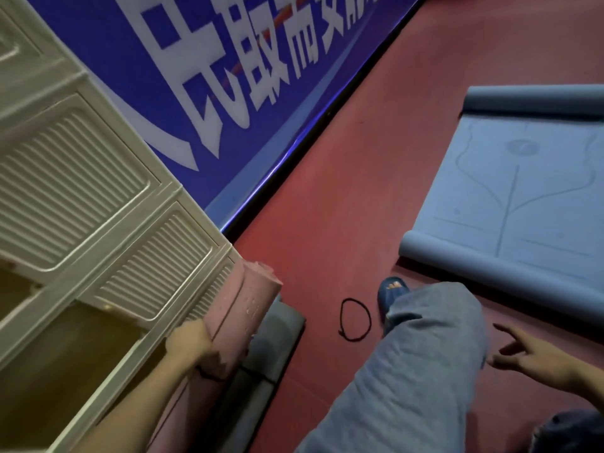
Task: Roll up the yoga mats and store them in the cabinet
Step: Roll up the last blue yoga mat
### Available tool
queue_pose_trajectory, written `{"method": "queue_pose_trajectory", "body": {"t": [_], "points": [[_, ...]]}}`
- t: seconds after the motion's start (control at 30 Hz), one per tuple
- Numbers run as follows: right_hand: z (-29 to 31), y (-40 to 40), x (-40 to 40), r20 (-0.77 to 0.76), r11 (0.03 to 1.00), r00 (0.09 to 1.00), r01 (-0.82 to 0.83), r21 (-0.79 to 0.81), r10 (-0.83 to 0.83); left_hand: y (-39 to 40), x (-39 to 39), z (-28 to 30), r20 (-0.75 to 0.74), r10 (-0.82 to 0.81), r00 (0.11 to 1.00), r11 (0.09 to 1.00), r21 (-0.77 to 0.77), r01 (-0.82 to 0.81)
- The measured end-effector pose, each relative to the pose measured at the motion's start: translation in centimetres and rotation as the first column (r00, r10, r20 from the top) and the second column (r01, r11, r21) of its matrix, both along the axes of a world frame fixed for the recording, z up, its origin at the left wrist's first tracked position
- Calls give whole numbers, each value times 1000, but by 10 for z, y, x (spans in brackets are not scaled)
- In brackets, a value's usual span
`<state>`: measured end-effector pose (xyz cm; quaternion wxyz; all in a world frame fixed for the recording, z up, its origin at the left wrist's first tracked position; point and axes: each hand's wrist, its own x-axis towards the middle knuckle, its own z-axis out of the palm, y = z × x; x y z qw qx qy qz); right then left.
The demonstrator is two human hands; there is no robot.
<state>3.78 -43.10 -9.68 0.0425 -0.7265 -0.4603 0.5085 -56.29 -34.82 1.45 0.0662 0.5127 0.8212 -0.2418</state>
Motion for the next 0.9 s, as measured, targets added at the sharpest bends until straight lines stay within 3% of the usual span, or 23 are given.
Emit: {"method": "queue_pose_trajectory", "body": {"t": [0.23,0.47,0.57,0.73,0.83,0.9], "points": [[-30,-1,14,7,996,998,-67,-66,68,33,54,-34,67,-159,985,982,-91,164],[-15,7,19,143,988,983,-101,-118,117,103,164,-29,237,-389,890,921,84,380],[7,15,18,180,984,977,-90,-152,117,129,245,-17,319,-546,775,837,214,503],[7,44,57,268,995,963,34,-93,-8,136,397,-6,373,-796,477,598,364,714],[2,61,82,302,994,953,58,-88,-28,126,460,-33,363,-847,389,501,297,813],[-8,75,98,304,992,952,75,-97,-42,127,485,-67,351,-850,392,448,94,889]]}}
